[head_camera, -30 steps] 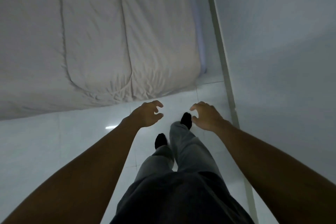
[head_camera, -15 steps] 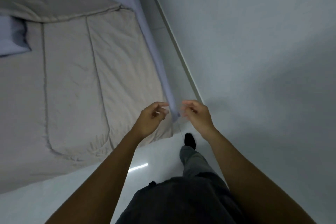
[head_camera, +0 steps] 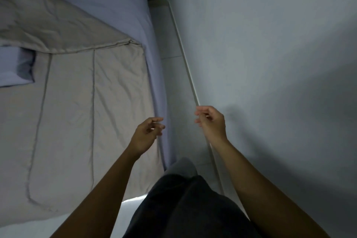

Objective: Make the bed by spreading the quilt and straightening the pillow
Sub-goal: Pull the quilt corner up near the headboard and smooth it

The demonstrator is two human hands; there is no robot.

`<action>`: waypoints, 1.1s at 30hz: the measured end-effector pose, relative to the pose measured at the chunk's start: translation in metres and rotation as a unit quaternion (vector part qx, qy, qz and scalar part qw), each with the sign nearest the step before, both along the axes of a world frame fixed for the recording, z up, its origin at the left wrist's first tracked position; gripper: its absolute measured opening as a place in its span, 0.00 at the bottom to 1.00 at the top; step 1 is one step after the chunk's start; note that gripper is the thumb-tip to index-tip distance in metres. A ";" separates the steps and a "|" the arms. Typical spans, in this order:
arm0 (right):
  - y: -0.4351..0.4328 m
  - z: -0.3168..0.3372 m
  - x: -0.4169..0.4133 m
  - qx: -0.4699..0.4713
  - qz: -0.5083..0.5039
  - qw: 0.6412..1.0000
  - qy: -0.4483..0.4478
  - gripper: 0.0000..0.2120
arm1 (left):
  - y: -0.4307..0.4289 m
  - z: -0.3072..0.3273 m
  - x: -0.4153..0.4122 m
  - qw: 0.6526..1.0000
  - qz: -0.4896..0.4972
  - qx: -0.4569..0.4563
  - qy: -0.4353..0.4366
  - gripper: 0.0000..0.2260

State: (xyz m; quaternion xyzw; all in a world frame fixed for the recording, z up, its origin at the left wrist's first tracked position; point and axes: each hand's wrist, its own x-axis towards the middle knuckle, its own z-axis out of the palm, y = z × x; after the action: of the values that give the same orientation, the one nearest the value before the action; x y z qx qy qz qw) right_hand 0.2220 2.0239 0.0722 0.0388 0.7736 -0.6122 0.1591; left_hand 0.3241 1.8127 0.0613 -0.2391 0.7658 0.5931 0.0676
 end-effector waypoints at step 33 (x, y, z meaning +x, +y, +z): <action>-0.473 0.003 -0.669 -0.020 0.251 0.968 0.000 0.09 | -0.364 0.016 -0.597 0.931 0.339 0.131 0.020 0.11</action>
State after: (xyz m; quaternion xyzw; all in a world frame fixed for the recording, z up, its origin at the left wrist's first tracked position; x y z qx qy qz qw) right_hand -0.4474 1.5506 0.0755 -0.1597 0.7461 -0.5683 0.3081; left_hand -0.2726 1.4488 0.0774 -0.4618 0.5556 0.6806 -0.1223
